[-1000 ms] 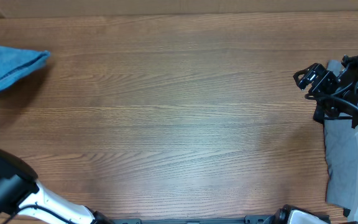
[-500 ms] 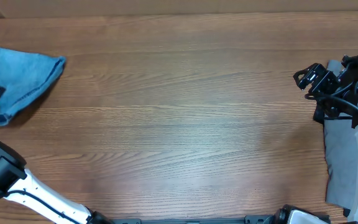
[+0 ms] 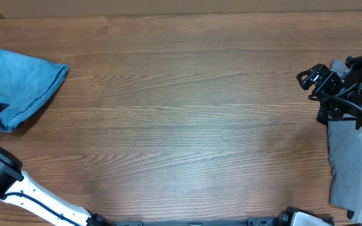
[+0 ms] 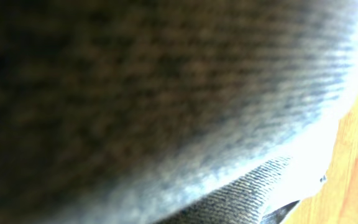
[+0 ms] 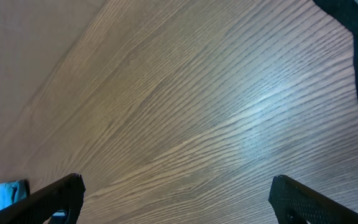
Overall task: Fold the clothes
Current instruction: 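Lower the jeans at the left edge and release with the left gripper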
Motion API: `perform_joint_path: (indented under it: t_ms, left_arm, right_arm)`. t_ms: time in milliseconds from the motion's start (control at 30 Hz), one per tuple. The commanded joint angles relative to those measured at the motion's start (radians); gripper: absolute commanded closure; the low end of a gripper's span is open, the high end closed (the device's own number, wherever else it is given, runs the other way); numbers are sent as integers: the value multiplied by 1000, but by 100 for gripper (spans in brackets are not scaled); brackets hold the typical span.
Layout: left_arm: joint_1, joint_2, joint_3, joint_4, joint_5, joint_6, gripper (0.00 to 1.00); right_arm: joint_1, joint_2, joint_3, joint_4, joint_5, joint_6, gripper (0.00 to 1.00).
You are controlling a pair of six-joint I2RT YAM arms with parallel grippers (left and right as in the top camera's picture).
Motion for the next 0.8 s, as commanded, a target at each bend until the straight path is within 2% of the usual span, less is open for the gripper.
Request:
perform_joint_path:
  t_ms: [0,400,767]
  left_arm:
    - [26,10,14,-11,-29,-91,96]
    - [61,9,13,47,-40,-239,96]
    - [77,9,13,62,-118,-245,96]
  right_arm:
    - [0,-2,-5,5,10,-3,0]
    - [0,-2,-5,5,10,-4,0]
    - [0,-2,-5,4,10,-4,0]
